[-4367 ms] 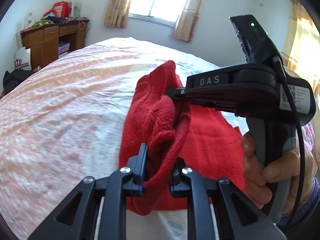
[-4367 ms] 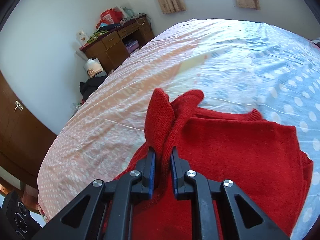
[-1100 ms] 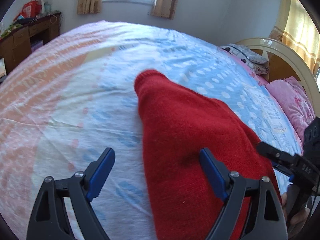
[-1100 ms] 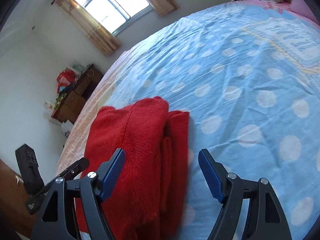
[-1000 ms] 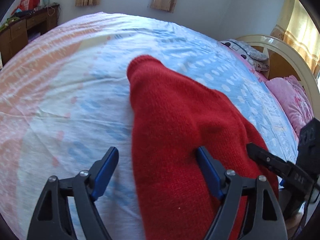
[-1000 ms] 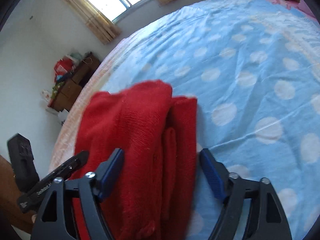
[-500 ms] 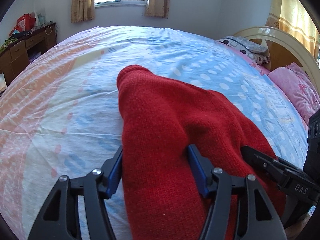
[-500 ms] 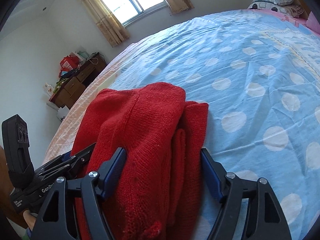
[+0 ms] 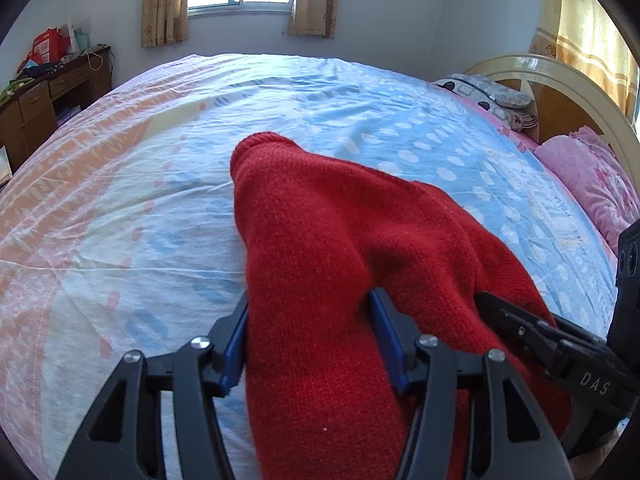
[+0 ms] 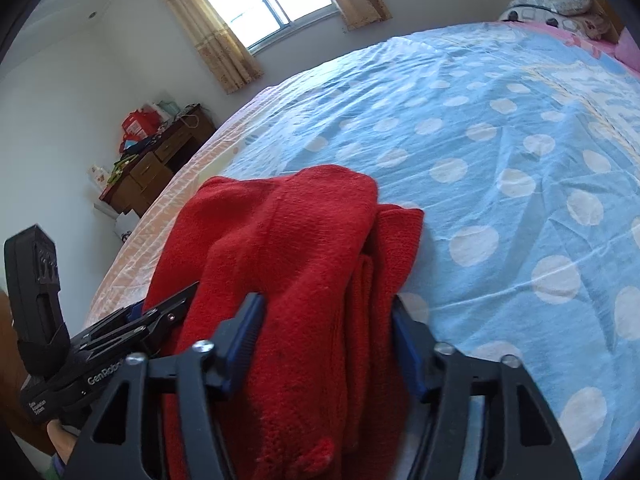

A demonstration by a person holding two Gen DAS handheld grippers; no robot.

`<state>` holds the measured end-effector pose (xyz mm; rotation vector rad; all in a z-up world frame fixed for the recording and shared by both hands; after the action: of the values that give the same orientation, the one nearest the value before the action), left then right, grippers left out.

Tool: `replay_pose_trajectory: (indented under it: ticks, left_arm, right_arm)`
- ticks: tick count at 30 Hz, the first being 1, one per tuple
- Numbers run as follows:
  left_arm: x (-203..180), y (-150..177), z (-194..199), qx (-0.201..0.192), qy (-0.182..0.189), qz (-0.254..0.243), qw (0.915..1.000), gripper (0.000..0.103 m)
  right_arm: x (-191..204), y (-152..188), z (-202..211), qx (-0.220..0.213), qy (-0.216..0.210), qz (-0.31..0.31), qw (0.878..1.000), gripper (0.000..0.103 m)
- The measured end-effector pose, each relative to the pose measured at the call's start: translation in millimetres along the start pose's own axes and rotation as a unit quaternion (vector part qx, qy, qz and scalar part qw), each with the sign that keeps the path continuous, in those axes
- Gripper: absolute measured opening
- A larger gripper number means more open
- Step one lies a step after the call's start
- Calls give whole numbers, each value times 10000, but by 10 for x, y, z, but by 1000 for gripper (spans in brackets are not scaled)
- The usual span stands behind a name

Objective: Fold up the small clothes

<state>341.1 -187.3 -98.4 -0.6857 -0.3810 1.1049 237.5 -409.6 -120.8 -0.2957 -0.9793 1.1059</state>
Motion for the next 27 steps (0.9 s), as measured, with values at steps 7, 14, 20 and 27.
replay_pose_trajectory:
  ticks: [7,14,20,27]
  left_arm:
    - [-8,4,175,-5,-160,-117,9998,36]
    - [121,193,492,99,-210,1,9997,35]
    - [181,394,871,70,-579,-199,9981,35]
    - [327,613,1144,70,-827,-126,9965,35]
  right_arm:
    - [315,48,106,-100,602,553,9966,40]
    - [491,186,453,-236,36,-3,9997,37]
    - [811,413,726,-233,-294,-107,9992,36]
    - [1004,745,833,-92,-579,-292,9979,36]
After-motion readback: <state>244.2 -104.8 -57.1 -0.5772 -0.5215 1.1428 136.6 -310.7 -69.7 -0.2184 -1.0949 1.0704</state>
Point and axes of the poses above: each gripper's, at about its wrist camera, not at the fingertips, and z roughly against the way its jaws point, x to its left, y to its underside, the point moved 3 cm from there along -z, roughly the way its jaws point, and after that the axes turned 8 degrees about -y, right-handed, at the moved point
